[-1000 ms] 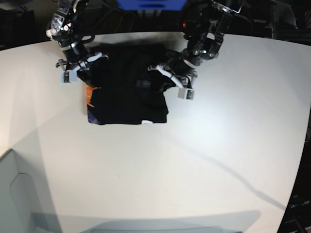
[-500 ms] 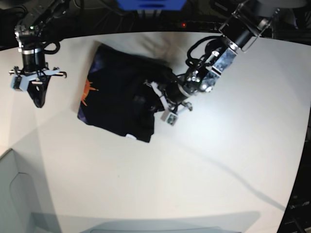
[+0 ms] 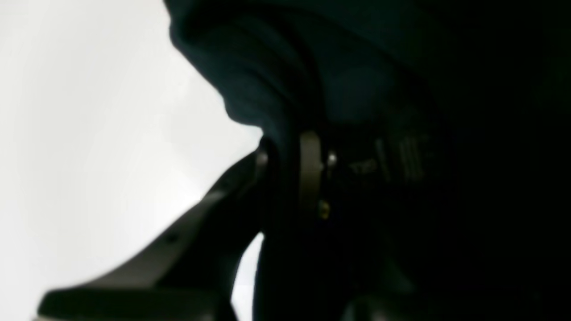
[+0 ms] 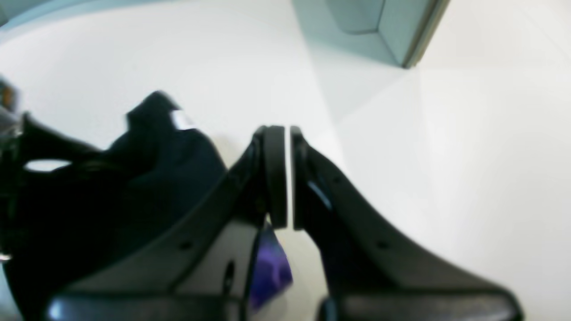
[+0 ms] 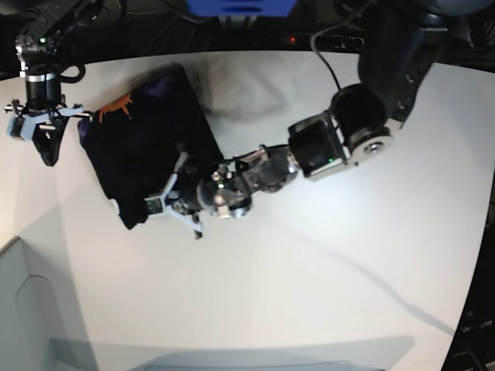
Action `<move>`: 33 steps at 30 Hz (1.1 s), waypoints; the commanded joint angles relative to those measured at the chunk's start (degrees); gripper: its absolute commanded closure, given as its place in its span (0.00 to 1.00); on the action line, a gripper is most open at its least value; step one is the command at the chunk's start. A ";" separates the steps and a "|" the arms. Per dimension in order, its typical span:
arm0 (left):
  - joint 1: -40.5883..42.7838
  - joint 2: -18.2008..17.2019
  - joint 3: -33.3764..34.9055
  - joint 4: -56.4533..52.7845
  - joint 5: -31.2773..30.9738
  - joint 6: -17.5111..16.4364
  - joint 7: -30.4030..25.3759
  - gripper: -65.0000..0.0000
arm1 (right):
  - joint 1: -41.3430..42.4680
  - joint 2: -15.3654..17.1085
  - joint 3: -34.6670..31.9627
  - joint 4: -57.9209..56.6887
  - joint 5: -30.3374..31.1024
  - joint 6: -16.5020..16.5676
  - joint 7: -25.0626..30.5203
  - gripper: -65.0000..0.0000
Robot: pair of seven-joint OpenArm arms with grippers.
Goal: Fold the T-shirt properly
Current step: 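Push the bundle with the left gripper toward the right gripper to straighten it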
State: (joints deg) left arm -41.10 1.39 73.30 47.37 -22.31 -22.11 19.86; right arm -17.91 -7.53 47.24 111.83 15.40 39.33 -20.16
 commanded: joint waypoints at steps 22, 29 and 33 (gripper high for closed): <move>-1.67 7.61 0.59 1.55 27.27 -1.76 4.80 0.61 | 0.37 0.28 3.26 0.83 1.17 0.67 1.83 1.00; -4.13 7.61 -3.10 3.22 30.09 -1.76 4.80 0.61 | 0.72 0.28 3.17 0.83 1.17 0.67 1.83 1.00; -4.48 7.61 -10.84 3.31 30.09 -1.76 4.80 0.61 | 0.72 0.36 3.17 -0.67 1.17 0.67 1.83 1.00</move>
State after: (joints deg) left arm -43.51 8.25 62.76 49.89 7.68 -24.56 25.43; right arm -17.15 -7.60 50.24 110.43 15.55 39.35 -19.62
